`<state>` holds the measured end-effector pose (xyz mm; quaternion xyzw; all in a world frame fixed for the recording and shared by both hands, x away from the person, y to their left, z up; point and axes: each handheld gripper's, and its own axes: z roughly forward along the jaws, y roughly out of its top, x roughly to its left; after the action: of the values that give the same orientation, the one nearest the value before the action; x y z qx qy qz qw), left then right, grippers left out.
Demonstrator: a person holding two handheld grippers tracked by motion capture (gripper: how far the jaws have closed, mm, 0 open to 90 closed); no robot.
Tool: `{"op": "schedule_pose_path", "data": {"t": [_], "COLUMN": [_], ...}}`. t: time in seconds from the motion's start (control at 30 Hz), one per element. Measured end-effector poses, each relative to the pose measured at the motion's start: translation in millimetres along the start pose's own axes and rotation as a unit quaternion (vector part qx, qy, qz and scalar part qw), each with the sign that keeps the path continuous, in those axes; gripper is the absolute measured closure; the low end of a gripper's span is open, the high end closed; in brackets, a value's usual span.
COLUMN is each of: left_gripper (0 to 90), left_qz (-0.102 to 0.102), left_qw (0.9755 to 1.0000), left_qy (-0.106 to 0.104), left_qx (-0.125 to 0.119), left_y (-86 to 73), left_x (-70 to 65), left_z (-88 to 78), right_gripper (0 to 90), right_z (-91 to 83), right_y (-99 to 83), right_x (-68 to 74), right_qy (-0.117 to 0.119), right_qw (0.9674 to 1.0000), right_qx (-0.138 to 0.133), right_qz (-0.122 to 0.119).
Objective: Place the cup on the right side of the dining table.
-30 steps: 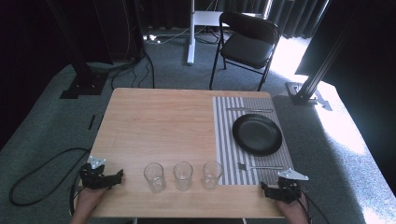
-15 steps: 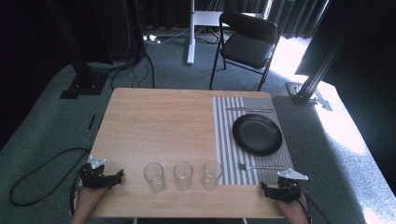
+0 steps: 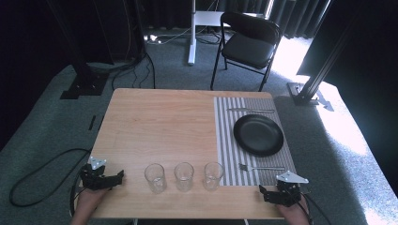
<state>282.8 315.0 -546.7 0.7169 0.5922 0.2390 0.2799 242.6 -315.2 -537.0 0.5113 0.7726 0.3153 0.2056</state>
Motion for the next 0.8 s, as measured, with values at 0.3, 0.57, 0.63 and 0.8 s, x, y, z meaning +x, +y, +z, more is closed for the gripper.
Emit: {"op": "schedule_pose_path", "data": {"t": [0.3,0.57,0.63,0.8], "left_gripper": [0.5,0.5,0.5,0.5], "left_qz": [0.0,0.0,0.0,0.0], "left_qw": [1.0,1.0,1.0,1.0], "left_qy": [0.0,0.0,0.0,0.0], "left_qx": [0.0,0.0,0.0,0.0], "left_y": [0.0,0.0,0.0,0.0], "left_x": [0.0,0.0,0.0,0.0], "left_z": [0.0,0.0,0.0,0.0], "right_gripper": [11.4,11.4,11.4,11.4], "right_z": [-1.4,-4.1,-4.4,-5.8], "right_y": [2.7,7.7,8.1,11.9], "right_x": [8.3,20.4,21.6,32.9], "right_qy": [0.024,0.054,0.057,0.067], "right_qw": [0.9996,0.9979,0.9976,0.9963], "right_qx": [-0.002,-0.008,-0.009,-0.017], "right_qz": [-0.015,-0.036,-0.037,-0.05]}}
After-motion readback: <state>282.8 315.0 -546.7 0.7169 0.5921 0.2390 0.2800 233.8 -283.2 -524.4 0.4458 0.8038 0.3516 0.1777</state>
